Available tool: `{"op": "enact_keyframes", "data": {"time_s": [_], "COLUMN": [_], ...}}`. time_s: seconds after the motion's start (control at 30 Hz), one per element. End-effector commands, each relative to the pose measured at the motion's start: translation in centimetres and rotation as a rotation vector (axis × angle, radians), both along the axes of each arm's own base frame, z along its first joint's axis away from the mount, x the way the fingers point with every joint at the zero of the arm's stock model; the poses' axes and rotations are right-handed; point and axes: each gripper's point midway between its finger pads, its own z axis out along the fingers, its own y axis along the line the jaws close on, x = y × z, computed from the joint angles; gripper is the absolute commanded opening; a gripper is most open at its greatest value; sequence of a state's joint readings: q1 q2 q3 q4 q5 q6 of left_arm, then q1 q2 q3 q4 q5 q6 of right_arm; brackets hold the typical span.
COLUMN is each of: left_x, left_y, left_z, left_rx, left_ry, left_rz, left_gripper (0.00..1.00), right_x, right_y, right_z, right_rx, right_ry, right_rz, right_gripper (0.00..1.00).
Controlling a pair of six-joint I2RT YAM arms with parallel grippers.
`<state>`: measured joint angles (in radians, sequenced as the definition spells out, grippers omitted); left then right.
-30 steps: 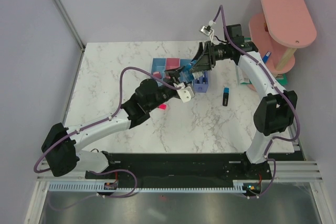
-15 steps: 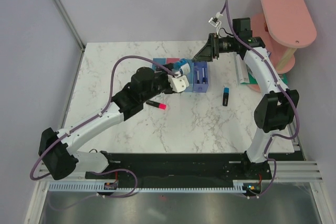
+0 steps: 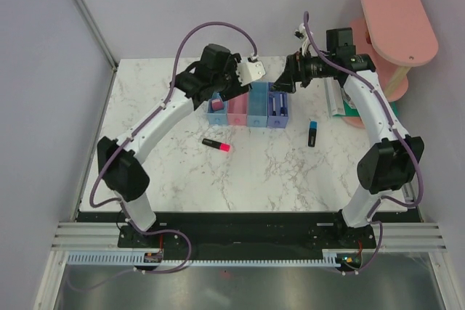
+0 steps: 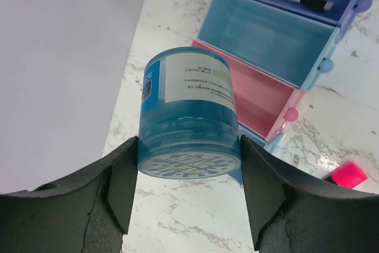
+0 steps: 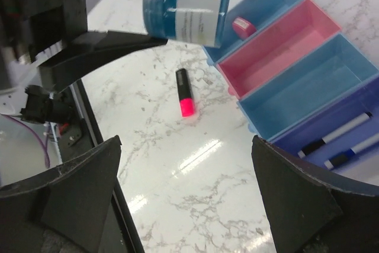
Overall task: Sort the stationery into containers
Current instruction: Place the stationery in the storage box.
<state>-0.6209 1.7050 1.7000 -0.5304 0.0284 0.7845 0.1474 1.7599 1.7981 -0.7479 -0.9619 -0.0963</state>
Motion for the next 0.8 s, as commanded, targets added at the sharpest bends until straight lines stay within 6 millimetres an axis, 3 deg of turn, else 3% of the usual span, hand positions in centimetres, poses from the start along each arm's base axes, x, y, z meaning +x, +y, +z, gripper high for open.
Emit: {"op": "enact_keyframes", "data": {"time_s": [0.0,0.07,0.1,0.2,0.23,0.47,0.77], "left_x": [2.5,2.9,4.3,5.3,5.9,8.0,9.3], "left_y": [0.4,0.8,0.2,-0.3,-0.6,-0.3,1.2], "left_z": [-1.4,-3.2,-3.3,-3.8,-5.5,-9.6,-11.5], "left_rx": [0.054,0.071,0.066,0.073,0.088,0.239,0.377], "left_ry": [0.107,0.199,0.198,0.221,0.245,0.236,0.204], "left_rz": [0.008,-0.02,-0.023,-0.081,-0.098,-0.145,-0.13], "left_gripper": [0.02,0.02,0.02,0.02,0.02,0.02,0.02], "right_x": [-1.3,-1.8,-2.1,-2.8,-2.9,-4.7,-6.1], "right_y": [-1.8,-2.1,-2.3,-2.9,-3.1,-3.8,-3.6], "right_z": [0.0,0.2,-0.2,-0.4,-0.4,-0.2,-1.4], "right_rx": [-0.113,-0.13,-0.14,-0.169,-0.182,-0.21,-0.193], "right_ry": [-0.095,-0.114,-0.107,-0.126,-0.136,-0.161,-0.128], "right_rz": [-0.035,-0.044,-0.048,-0.058,-0.064,-0.069,-0.044], "right_gripper": [0.98,0.98,0.98,0.98,0.98,0.98,0.98]}}
